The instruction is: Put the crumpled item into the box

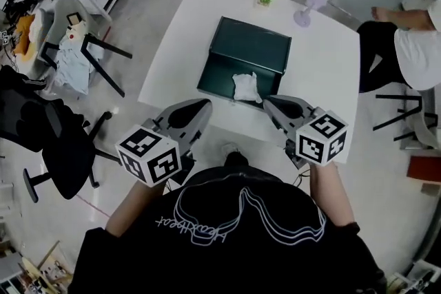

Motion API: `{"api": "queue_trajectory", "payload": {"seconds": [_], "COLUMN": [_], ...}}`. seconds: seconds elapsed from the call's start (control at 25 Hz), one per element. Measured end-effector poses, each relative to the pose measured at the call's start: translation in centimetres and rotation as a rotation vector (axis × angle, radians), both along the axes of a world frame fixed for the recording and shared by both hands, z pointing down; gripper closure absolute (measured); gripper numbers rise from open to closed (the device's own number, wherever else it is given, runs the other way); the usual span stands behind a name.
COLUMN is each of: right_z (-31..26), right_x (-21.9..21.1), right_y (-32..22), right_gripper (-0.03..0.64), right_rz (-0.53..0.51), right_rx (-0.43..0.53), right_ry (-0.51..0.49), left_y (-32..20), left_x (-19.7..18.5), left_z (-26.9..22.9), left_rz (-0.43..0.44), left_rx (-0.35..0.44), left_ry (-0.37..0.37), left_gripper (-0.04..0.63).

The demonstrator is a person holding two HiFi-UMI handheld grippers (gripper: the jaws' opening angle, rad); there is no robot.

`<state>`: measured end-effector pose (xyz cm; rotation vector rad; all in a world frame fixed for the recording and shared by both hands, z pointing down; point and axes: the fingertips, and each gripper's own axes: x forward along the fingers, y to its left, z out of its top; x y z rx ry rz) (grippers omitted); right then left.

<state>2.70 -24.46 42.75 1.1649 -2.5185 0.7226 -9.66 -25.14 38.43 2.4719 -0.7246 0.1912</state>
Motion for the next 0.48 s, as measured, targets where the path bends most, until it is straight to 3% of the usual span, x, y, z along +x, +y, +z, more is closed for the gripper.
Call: {"api": "queue_trajectory", "payload": {"seconds": [0.32, 0.48], "right_z": [-6.4, -7.9], "right_x": [-0.2, -0.9], "right_y": [4.0, 5.7], "right_gripper": [0.614, 0.614], "right_rz": [0.078, 0.078], "right_rx": [0.167, 0.236], "right_ry": [-0.186, -0.173], "left_y": [2.9, 4.3], "left_x": [1.6, 1.8], "left_z": [-2.7, -4.0], "left_rz": [0.096, 0.13], "left_rx": [0.036, 0.058], "left_ry": [0.078, 0.117], "left_gripper": [0.591, 0.591]}}
